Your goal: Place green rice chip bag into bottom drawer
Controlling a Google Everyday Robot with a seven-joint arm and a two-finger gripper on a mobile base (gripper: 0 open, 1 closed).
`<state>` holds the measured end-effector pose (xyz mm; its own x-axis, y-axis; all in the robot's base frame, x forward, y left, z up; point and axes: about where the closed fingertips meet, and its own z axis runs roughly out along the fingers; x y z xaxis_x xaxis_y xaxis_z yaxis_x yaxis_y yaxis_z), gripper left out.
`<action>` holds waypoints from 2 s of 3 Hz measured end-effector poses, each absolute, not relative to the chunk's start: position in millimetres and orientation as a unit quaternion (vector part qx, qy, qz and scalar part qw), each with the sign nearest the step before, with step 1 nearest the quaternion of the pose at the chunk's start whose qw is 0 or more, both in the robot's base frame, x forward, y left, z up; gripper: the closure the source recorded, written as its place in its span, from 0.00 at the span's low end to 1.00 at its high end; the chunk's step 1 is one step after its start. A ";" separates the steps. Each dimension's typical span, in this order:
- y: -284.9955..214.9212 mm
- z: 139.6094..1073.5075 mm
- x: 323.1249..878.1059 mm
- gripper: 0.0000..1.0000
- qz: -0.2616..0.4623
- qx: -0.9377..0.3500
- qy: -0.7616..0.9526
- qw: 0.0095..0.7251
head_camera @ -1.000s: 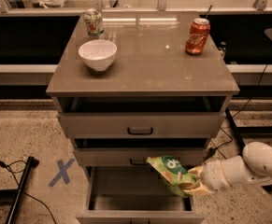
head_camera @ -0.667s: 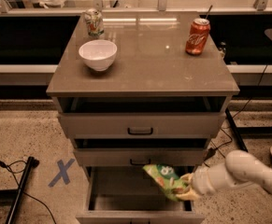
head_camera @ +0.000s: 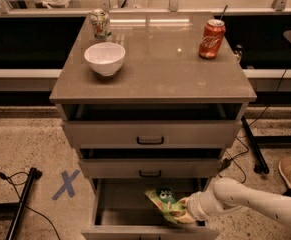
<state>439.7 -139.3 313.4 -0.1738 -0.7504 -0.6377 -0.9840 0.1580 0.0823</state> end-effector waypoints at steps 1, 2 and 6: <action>-139.5 316.1 437.3 1.00 0.254 -0.601 0.721 0.234; -116.0 294.7 453.7 1.00 0.251 -0.611 0.708 0.250; -103.6 228.3 490.2 0.34 0.309 -0.567 0.702 0.300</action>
Offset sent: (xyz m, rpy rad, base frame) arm 0.0318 0.0376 -0.0299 0.0102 -0.0820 0.0355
